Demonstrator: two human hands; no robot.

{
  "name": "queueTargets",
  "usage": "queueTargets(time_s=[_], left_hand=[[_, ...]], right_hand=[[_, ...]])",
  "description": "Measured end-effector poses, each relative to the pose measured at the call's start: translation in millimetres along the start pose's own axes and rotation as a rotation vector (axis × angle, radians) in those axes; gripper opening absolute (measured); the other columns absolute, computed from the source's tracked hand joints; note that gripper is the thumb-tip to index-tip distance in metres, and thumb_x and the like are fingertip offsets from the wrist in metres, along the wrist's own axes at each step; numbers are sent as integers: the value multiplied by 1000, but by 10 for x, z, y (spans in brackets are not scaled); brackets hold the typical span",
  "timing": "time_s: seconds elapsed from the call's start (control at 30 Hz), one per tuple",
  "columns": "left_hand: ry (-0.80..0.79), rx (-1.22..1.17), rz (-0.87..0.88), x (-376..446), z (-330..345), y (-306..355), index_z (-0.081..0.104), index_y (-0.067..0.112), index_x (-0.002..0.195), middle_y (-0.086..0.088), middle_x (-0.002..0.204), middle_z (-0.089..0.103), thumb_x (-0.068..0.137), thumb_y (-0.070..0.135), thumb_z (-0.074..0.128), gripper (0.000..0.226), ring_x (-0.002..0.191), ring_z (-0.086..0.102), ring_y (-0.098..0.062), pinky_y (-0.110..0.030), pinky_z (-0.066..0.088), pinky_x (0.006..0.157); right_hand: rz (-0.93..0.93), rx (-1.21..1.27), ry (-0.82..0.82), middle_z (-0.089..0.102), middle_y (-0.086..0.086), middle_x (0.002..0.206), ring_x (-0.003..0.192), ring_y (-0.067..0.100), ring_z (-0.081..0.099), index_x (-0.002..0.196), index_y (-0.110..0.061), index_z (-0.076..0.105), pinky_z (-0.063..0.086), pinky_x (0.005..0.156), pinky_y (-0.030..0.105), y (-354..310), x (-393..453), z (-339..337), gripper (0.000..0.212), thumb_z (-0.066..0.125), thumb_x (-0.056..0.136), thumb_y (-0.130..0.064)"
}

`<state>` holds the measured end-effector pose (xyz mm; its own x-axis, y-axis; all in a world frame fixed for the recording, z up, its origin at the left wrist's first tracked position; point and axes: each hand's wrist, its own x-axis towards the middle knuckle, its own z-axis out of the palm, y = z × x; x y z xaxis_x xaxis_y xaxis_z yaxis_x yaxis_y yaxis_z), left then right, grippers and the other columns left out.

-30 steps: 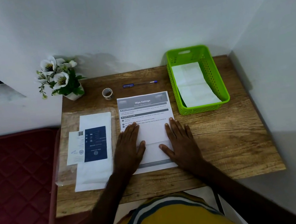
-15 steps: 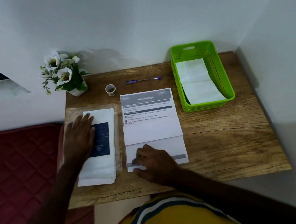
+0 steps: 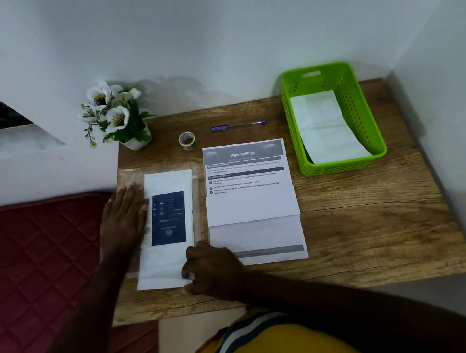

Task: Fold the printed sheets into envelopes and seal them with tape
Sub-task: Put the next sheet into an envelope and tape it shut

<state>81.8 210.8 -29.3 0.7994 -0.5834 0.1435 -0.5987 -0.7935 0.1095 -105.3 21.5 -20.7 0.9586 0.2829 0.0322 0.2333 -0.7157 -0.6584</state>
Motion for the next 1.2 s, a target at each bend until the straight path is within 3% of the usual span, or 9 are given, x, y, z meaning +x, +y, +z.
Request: queueTargets(time_s=[0.13, 0.3, 0.43, 0.67, 0.9, 1.03, 1.1, 1.2], left_hand=[[-5, -16, 1, 6, -40, -5, 46, 5, 150, -16, 156, 45, 107, 30, 32, 52, 145, 43, -36, -53, 30, 117], [-12, -13, 17, 57, -67, -40, 46, 6, 151, -16, 155, 46, 107, 30, 33, 51, 143, 44, -36, -54, 33, 115], [-3, -21, 31, 99, -106, -66, 47, 6, 150, -13, 156, 47, 107, 31, 35, 51, 144, 44, -34, -52, 35, 114], [-57, -13, 31, 168, -207, -78, 49, 7, 149, -13, 155, 48, 107, 32, 32, 52, 145, 44, -33, -53, 38, 113], [-59, -31, 2, 120, -232, -5, 53, 2, 145, -16, 150, 53, 106, 33, 32, 54, 140, 48, -36, -52, 39, 112], [-45, -31, 11, 100, -213, 24, 54, 0, 143, -18, 147, 55, 106, 30, 35, 52, 138, 51, -38, -53, 40, 112], [-35, -20, 30, 93, -191, 27, 55, 0, 143, -19, 147, 55, 106, 30, 36, 51, 137, 52, -38, -54, 41, 113], [-43, -15, 32, 95, -169, 25, 54, 1, 144, -18, 148, 55, 107, 30, 36, 50, 139, 51, -37, -54, 40, 114]], right_hand=[[-45, -33, 17, 62, 3, 101, 100, 22, 56, 98, -14, 75, 56, 77, 41, -24, -6, 33, 18, 72, 92, -30], [-51, 27, 101, 60, -4, 106, 99, 14, 52, 95, -19, 72, 56, 68, 35, -90, -47, 27, 20, 67, 93, -38], [-130, 72, 229, 67, -1, 110, 94, 14, 58, 96, -14, 69, 53, 63, 32, -105, -125, -36, 18, 65, 95, -32], [-185, 14, 413, 75, 2, 82, 69, 15, 68, 102, -15, 76, 53, 52, 34, -92, -284, -124, 22, 64, 100, -32], [-291, -17, 352, 76, 3, 82, 66, 16, 71, 98, -11, 78, 56, 51, 31, -30, -363, -140, 12, 74, 92, -21], [-271, -71, 232, 72, 6, 76, 62, 20, 68, 89, -7, 75, 55, 50, 34, -13, -328, -61, 17, 65, 98, -17], [-291, -133, 196, 68, 7, 72, 58, 20, 65, 86, -6, 73, 54, 47, 33, -14, -281, -63, 11, 69, 95, -13], [-365, -246, 138, 71, 10, 85, 69, 23, 69, 98, -6, 72, 58, 51, 35, -24, -204, -37, 9, 70, 94, -14]])
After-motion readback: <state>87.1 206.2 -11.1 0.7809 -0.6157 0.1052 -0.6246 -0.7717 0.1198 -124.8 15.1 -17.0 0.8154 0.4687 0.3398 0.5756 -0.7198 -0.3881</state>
